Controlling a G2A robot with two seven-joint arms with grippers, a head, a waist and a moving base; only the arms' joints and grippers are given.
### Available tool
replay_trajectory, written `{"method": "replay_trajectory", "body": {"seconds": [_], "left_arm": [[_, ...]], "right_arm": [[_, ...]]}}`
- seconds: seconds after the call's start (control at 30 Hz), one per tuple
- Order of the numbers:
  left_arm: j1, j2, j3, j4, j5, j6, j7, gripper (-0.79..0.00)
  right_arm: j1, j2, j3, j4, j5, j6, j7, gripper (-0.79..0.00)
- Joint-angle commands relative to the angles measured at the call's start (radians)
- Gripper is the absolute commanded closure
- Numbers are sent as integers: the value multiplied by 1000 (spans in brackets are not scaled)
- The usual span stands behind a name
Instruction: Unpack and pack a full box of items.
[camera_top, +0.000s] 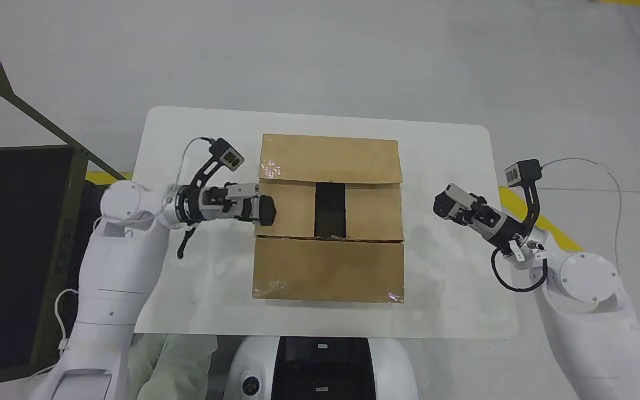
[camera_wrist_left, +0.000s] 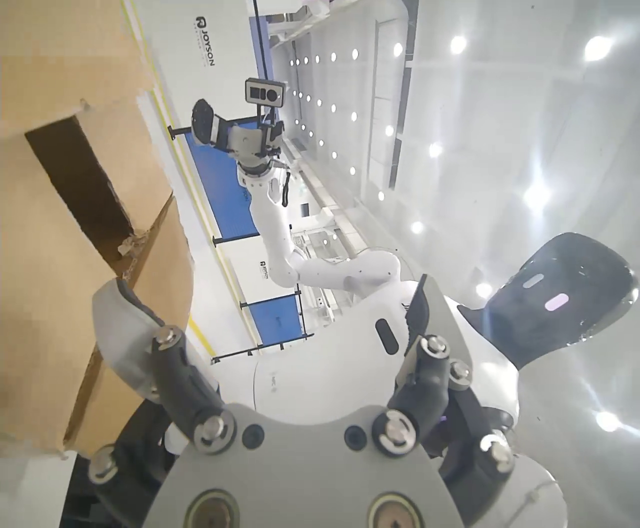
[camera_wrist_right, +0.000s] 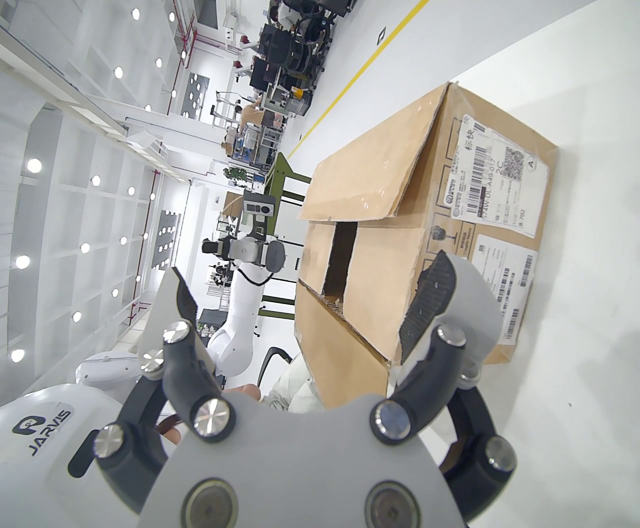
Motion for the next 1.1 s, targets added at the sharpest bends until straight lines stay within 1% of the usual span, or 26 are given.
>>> {"method": "replay_trajectory", "body": {"seconds": [0.0,0.27,0.43,0.6,0.67,0.87,1.07], "left_arm": [[3,4,-1,11,0,7,-29,-785],[18,24,7,24,17,17,-30,-785],[7,31,13,60,27,11,-28,-785],[-24,33,32,113,36,3,-5,-785],[-36,32,37,124,32,4,2,-785],[-78,31,61,156,52,-38,53,-785],[-120,25,91,203,33,-46,91,-785]], "right_arm": [[0,0,0,0,0,0,0,-785],[0,0,0,0,0,0,0,-785],[0,0,0,0,0,0,0,-785],[0,0,0,0,0,0,0,-785],[0,0,0,0,0,0,0,-785],[0,0,0,0,0,0,0,-785],[0,0,0,0,0,0,0,-785]]}}
